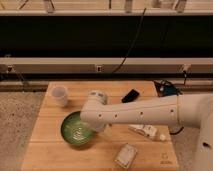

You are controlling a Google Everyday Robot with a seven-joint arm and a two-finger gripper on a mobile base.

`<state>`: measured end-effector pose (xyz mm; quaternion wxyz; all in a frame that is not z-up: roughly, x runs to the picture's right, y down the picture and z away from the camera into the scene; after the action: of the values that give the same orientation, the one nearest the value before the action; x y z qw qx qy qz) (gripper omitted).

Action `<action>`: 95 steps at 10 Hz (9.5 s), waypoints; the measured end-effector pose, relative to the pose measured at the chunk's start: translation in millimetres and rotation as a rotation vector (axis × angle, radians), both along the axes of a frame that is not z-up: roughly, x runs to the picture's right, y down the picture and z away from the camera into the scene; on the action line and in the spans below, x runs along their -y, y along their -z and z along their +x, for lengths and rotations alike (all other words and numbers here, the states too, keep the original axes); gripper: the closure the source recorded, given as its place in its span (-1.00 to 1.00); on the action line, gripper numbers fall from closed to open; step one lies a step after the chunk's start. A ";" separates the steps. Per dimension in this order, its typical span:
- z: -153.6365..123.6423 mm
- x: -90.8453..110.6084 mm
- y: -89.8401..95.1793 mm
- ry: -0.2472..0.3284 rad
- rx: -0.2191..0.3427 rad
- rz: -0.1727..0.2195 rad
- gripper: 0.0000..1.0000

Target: Drag the ceramic bowl in a circle

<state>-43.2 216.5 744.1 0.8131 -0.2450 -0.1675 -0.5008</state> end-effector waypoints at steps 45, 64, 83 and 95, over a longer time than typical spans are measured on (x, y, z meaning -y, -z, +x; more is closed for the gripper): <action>-45.0 11.4 -40.0 0.041 0.180 -0.039 0.93; -57.1 9.3 -14.6 0.075 0.209 -0.020 0.93; -48.0 23.0 -10.2 -0.012 0.199 -0.019 0.93; -65.1 5.1 6.3 -0.016 0.195 -0.028 0.93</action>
<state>-108.3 211.4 737.7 0.7935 -0.2052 -0.2547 -0.5133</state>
